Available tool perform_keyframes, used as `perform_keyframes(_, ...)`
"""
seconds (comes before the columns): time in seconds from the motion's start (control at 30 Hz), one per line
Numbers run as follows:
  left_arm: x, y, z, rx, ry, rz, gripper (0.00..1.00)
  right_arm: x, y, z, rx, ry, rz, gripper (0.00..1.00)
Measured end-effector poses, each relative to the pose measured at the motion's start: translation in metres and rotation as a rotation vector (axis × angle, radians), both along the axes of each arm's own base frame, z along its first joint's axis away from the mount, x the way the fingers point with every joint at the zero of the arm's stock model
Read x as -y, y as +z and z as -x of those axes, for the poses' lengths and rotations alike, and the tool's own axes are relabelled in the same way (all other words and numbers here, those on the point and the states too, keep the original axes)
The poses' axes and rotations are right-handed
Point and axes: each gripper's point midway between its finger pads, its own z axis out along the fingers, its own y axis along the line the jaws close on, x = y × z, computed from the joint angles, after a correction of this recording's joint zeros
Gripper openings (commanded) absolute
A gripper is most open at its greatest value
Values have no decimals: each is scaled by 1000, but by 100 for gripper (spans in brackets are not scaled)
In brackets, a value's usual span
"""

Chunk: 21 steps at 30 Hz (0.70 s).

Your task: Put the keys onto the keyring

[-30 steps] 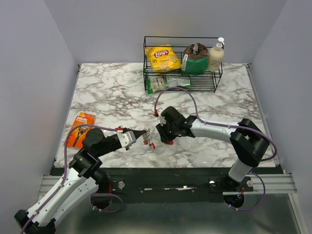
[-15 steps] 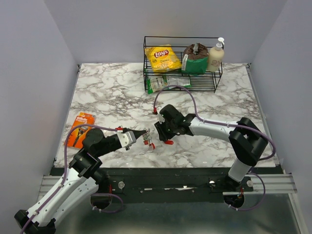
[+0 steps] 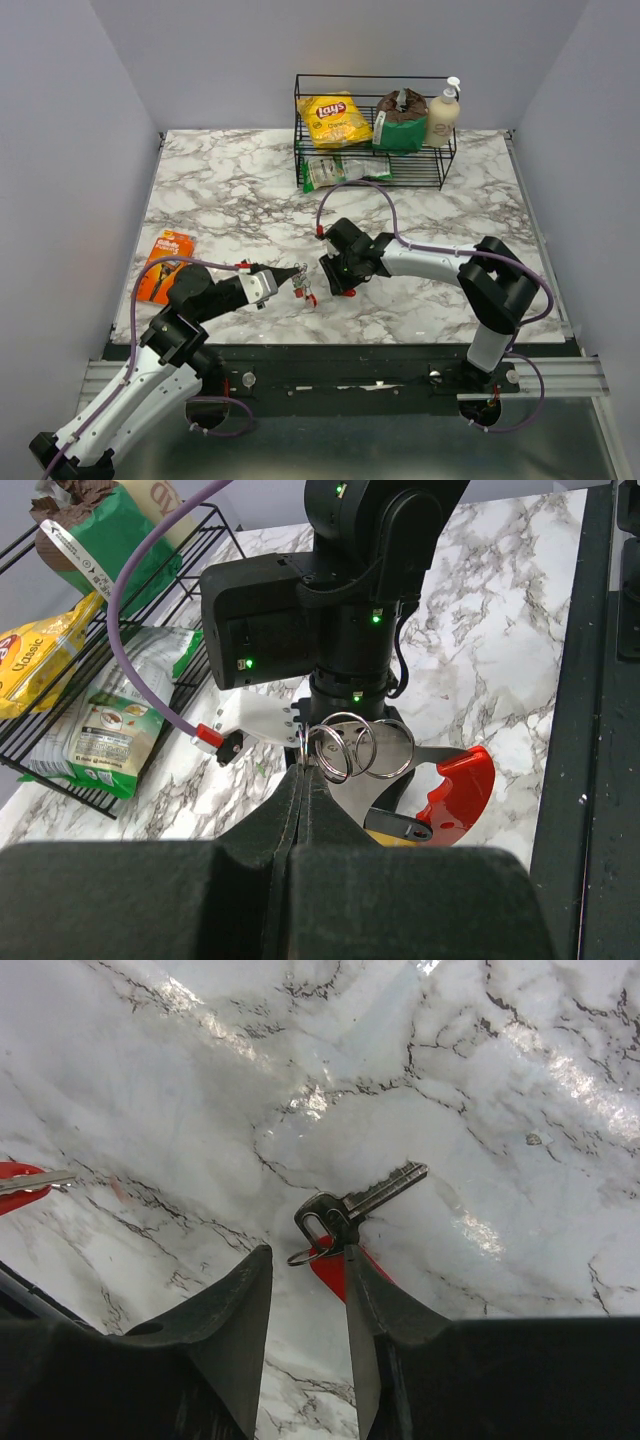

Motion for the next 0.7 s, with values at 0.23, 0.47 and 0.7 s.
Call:
perform_keyframes(0.23, -1, 0, 2, 2, 0, 0, 0, 1, -2, 2, -13, -13, 7, 32)
perform_keyframes(0.47, -2, -1, 2, 1, 0, -4, 0, 1, -3, 2, -18, -22, 5, 12)
perform_keyframes(0.7, -2, -1, 2, 1, 0, -4, 0, 3, -2, 2, -11, -25, 10, 8)
